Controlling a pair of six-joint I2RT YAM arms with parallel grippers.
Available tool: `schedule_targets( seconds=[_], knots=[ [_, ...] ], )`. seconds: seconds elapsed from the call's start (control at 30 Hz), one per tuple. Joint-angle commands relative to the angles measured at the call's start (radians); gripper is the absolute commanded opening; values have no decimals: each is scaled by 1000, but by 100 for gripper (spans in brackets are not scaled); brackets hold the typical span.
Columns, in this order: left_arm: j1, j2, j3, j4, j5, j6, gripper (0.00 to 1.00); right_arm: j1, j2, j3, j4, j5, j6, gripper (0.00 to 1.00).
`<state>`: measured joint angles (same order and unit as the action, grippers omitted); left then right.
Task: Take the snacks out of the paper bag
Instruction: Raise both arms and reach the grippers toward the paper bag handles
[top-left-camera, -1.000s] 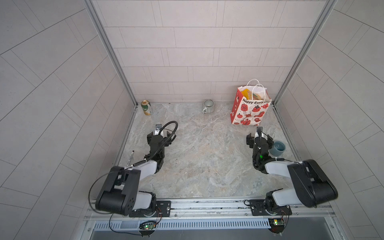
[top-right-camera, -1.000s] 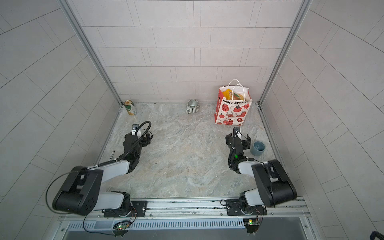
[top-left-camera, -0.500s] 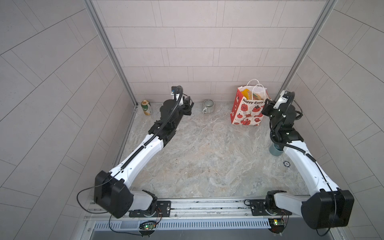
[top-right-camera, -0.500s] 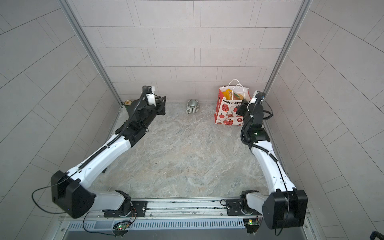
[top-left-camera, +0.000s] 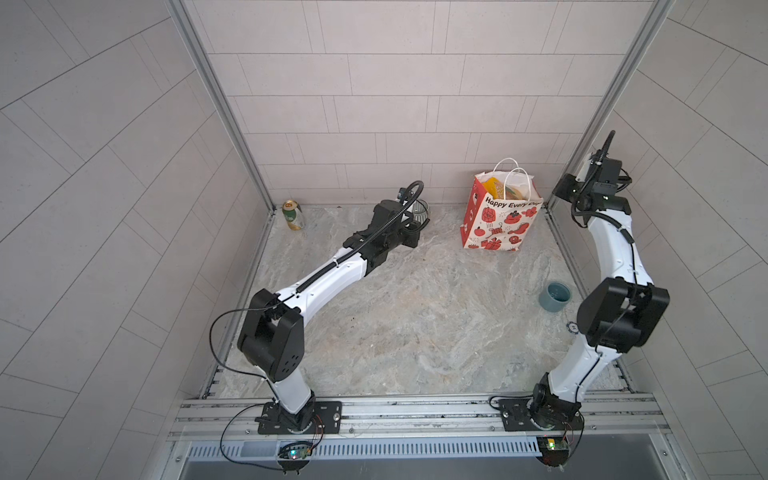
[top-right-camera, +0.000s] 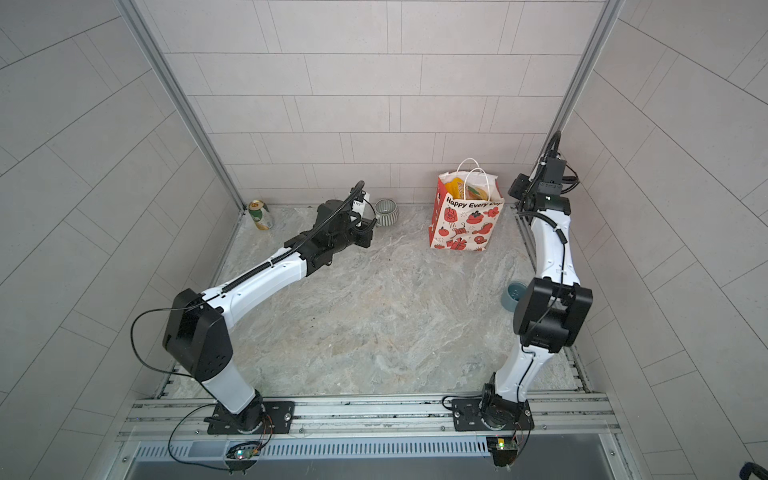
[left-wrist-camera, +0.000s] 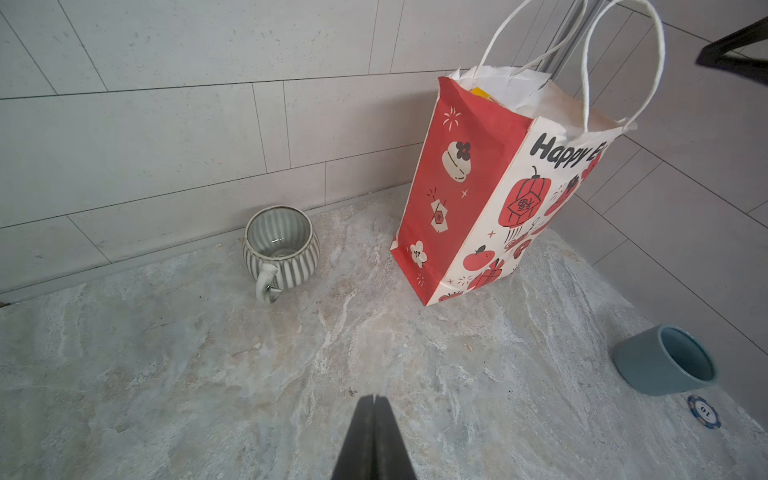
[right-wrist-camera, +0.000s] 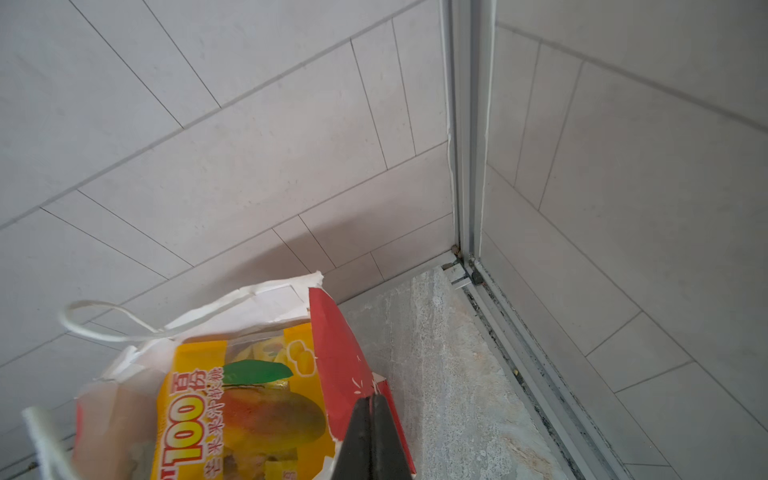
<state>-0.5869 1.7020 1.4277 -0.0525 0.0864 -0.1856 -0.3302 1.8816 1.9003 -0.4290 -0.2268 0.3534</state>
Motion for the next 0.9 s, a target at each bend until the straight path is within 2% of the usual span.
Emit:
schedule_targets(
  seconds=[0.0, 0.1, 0.2, 0.37, 0.43, 0.57, 0.73, 0.87],
  knots=[
    [-2, 30, 55, 26, 24, -5, 5, -1, 130, 142, -105, -63, -61, 2],
    [-2, 45, 55, 40, 27, 2, 0, -2, 259, 286, -127, -94, -76, 0],
    [-1, 69, 63, 59, 24, 7, 0, -8, 361, 416, -158, -86, -67, 0],
    [5, 161, 178, 12, 60, 19, 0, -30, 489, 574, -137, -158, -4, 0],
    [5, 189, 209, 19, 71, 24, 0, -39, 555, 651, -127, -225, 1, 0],
    [9, 230, 260, 16, 75, 30, 0, -52, 667, 730, -84, -359, 48, 0],
    [13, 249, 281, 18, 77, 46, 0, -55, 738, 737, 8, -464, 79, 0],
    [18, 238, 257, 24, 72, 47, 0, -55, 784, 738, 135, -575, 153, 0]
  ],
)
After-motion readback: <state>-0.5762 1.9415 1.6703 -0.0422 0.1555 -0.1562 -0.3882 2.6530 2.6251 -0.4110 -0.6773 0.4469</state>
